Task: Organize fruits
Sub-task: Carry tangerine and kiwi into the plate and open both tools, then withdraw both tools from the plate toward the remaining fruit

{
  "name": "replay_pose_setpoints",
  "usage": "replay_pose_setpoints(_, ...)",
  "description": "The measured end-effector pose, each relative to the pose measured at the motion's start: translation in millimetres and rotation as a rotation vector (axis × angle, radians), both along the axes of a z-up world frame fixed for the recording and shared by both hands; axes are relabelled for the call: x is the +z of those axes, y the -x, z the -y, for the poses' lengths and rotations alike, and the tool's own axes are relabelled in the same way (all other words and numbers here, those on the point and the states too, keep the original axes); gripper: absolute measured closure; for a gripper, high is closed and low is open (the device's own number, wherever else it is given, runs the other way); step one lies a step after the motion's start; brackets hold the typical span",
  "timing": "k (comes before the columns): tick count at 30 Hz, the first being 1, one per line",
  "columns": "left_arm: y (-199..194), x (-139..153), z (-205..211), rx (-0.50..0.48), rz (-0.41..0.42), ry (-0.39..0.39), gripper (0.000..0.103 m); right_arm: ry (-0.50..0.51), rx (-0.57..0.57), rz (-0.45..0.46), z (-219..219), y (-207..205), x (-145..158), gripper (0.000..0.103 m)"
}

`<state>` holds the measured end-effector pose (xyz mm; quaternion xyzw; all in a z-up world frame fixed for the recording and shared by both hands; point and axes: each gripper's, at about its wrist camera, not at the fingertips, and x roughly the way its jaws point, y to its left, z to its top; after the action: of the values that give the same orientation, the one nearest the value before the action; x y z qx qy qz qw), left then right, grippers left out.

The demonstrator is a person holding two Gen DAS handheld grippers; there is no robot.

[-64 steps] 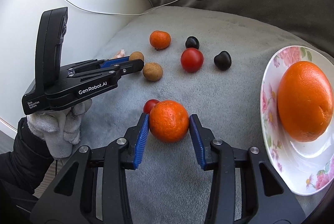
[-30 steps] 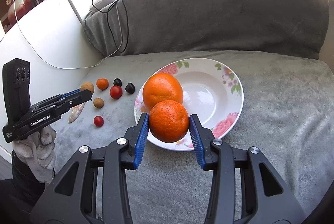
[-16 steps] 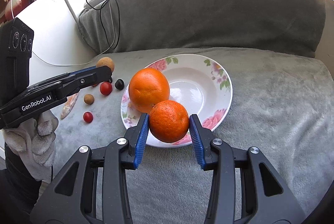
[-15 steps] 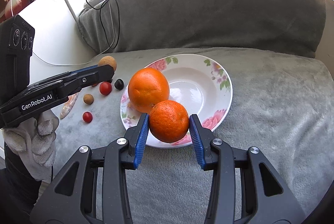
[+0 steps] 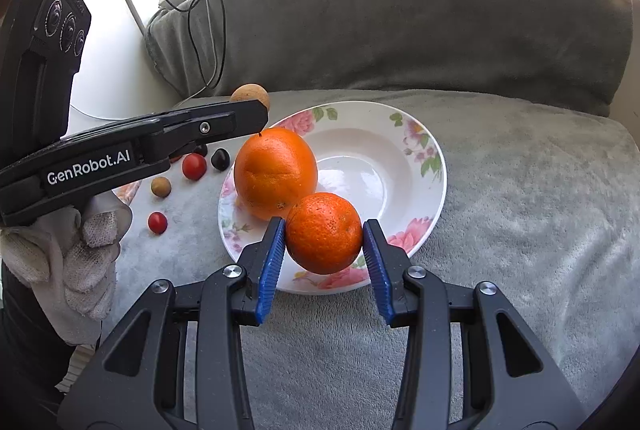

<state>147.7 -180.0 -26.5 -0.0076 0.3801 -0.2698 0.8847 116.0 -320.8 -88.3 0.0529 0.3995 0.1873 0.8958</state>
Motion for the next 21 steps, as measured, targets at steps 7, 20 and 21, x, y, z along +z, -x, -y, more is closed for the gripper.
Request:
replay_pose_setpoints(7,1,3,3,0.001,0.011,-0.002,0.059,0.012,-0.010,0.026,1,1,2,0.041)
replay_pose_setpoints(20,6,11,-3,0.023,0.032,0.003,0.024,0.042,-0.033,0.083,-2,8,15,0.009)
replay_pose_setpoints(21,7,11,-4,0.027,0.029,0.007,0.023,0.046,-0.035,0.083,-3,9,15,0.009)
